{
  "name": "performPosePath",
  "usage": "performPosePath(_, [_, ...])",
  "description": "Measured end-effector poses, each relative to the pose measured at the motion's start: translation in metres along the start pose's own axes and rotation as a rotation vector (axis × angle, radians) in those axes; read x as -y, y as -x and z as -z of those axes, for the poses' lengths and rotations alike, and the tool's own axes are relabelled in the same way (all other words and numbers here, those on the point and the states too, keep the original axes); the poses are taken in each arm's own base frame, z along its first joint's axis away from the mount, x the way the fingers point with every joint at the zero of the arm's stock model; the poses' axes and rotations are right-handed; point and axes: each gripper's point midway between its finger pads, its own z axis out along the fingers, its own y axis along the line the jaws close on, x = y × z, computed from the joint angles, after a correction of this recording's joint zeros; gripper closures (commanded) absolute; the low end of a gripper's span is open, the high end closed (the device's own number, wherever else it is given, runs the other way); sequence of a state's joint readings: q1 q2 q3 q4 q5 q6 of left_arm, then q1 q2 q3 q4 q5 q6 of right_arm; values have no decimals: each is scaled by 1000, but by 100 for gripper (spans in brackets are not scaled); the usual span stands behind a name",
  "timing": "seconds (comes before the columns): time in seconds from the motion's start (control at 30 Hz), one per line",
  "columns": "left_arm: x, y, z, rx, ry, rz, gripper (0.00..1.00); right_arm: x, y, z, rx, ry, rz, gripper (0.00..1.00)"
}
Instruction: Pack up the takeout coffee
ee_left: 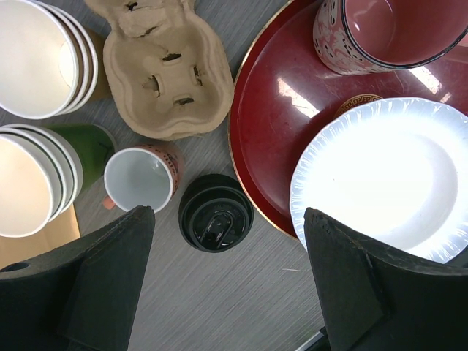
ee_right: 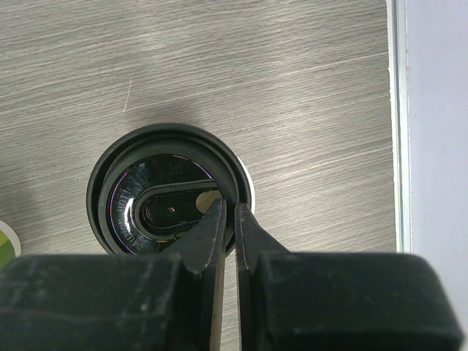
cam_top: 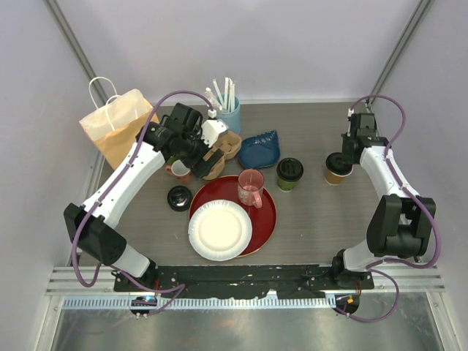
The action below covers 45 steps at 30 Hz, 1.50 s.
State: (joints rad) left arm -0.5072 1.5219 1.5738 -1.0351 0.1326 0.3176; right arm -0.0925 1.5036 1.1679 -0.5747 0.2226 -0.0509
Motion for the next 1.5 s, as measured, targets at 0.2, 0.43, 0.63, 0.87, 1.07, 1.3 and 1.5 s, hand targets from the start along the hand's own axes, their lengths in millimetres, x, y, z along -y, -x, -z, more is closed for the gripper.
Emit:
performPosePath(0.2, [0,0,0,0,-1,-3,13,1,-1,0,2,1,-7,99])
performPosePath(0.43, [0,0,0,1,-3,-6,13,4,1,7,24,-2,-21,99])
performPosePath(0.63, [0,0,0,2,-4,-7,13,7,0,9,29,-6,-29,99])
performPosePath(0.87, [1,0,0,2,-5,-8,13,12,-8,5,12,-13,-45,99])
performPosePath(1.07, [1,1,0,4,-9,-11,13,10,-6,3,21,12,-59,99])
performPosePath(1.3, [1,0,-1,1,-11,-24,13,3,-6,4,22,51,-61,99])
performPosePath(1.5, [1,0,-1,1,-11,-26,13,2,-6,4,22,60,-61,99])
